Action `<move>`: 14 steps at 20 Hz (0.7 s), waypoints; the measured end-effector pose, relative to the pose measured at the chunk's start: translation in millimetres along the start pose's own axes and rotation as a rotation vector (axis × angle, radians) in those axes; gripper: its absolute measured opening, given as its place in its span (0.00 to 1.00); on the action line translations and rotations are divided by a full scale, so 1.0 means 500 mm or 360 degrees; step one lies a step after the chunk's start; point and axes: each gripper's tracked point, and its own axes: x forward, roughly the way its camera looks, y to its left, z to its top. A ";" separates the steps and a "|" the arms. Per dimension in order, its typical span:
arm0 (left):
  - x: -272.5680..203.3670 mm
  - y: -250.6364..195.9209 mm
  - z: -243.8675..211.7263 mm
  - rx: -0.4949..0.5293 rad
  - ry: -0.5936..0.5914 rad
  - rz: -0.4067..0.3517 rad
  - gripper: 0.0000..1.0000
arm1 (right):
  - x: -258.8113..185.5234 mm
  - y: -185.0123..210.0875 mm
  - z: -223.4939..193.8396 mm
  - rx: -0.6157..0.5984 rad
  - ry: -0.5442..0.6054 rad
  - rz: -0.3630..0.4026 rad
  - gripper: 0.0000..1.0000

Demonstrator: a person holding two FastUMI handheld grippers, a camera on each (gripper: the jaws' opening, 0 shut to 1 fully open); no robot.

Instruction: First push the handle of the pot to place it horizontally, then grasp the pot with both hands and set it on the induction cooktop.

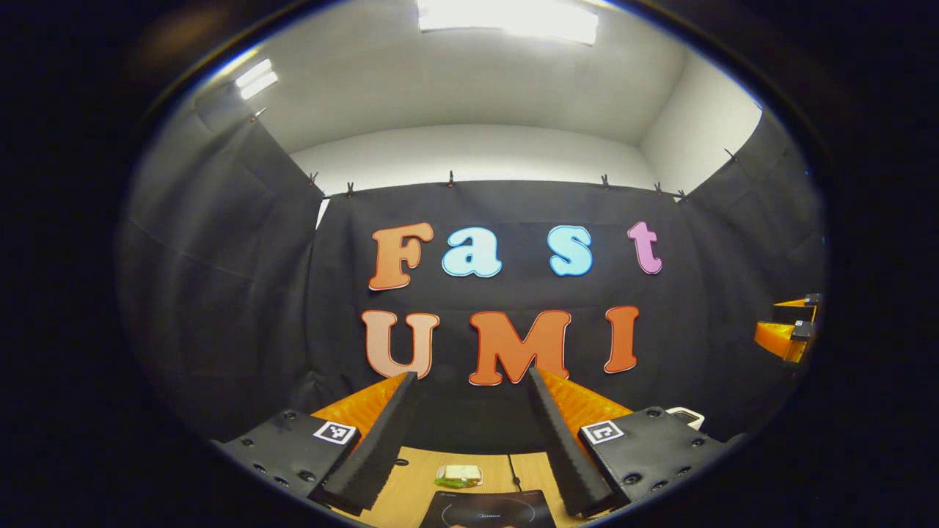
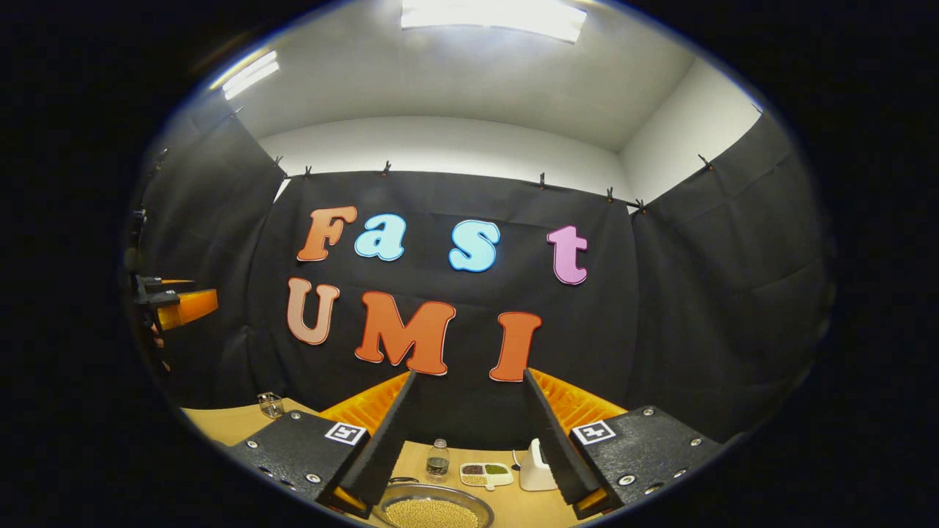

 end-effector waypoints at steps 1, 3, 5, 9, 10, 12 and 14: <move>-0.002 -0.001 -0.004 0.0007 -0.0008 -0.0003 0.94 | 0.001 -0.001 0.001 -0.0002 -0.0020 -0.0006 0.87; -0.005 -0.013 -0.019 -0.0001 -0.0015 -0.0021 0.95 | 0.002 0.000 -0.010 -0.0007 -0.0032 -0.0012 0.87; -0.012 -0.017 -0.042 0.0019 -0.0004 -0.0030 0.95 | 0.000 0.017 -0.027 -0.0017 -0.0011 0.0021 0.89; -0.008 -0.020 -0.072 0.0004 0.0033 -0.0040 0.96 | -0.006 0.065 -0.087 0.0046 0.0101 0.0178 0.95; -0.005 -0.017 -0.078 0.0004 0.0043 -0.0034 0.96 | -0.008 0.073 -0.106 0.0066 0.0139 0.0204 0.94; -0.001 -0.015 -0.092 -0.0003 0.0065 -0.0021 0.96 | -0.009 0.070 -0.141 0.0077 0.0202 0.0220 0.92; 0.003 -0.013 -0.108 -0.0009 0.0092 -0.0011 0.96 | -0.010 0.068 -0.176 0.0074 0.0258 0.0228 0.89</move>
